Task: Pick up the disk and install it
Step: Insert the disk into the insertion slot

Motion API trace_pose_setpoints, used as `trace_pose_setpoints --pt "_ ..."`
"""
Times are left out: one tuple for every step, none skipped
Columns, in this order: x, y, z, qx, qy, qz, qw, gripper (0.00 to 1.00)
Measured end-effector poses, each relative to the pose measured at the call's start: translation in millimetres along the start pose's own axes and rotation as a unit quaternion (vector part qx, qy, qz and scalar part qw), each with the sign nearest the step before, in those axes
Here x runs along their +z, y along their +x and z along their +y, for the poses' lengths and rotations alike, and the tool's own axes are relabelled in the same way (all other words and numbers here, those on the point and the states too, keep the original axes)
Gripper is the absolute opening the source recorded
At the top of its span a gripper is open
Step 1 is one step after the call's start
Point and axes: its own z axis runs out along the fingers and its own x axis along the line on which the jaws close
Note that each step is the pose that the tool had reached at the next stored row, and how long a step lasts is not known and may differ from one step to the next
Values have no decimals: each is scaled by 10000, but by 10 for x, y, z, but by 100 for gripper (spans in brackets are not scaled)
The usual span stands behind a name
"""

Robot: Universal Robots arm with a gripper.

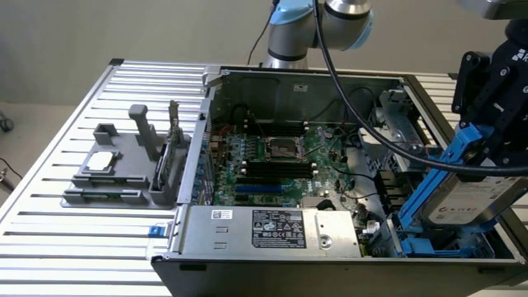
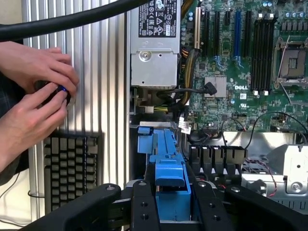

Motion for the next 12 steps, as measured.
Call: trace_pose_setpoints --pt "14 -1 0 1 0 0 10000 33" --pt "30 -2 0 1 0 0 10000 33" --pt "46 -3 -1 0 0 0 10000 33" --pt "59 -4 -1 0 0 0 10000 33" --pt "71 -4 -2 0 0 1 10000 33" --pt "82 -5 -2 0 0 0 10000 33" --pt "93 -6 -3 0 0 0 10000 33" --pt "102 -6 -5 0 0 0 10000 33" --pt "109 -7 -7 0 0 0 10000 33" --pt "115 -8 -10 0 0 0 10000 33" --pt "120 -9 -11 0 -1 1 10000 33" --pt "127 -9 -12 1 -1 0 10000 33"
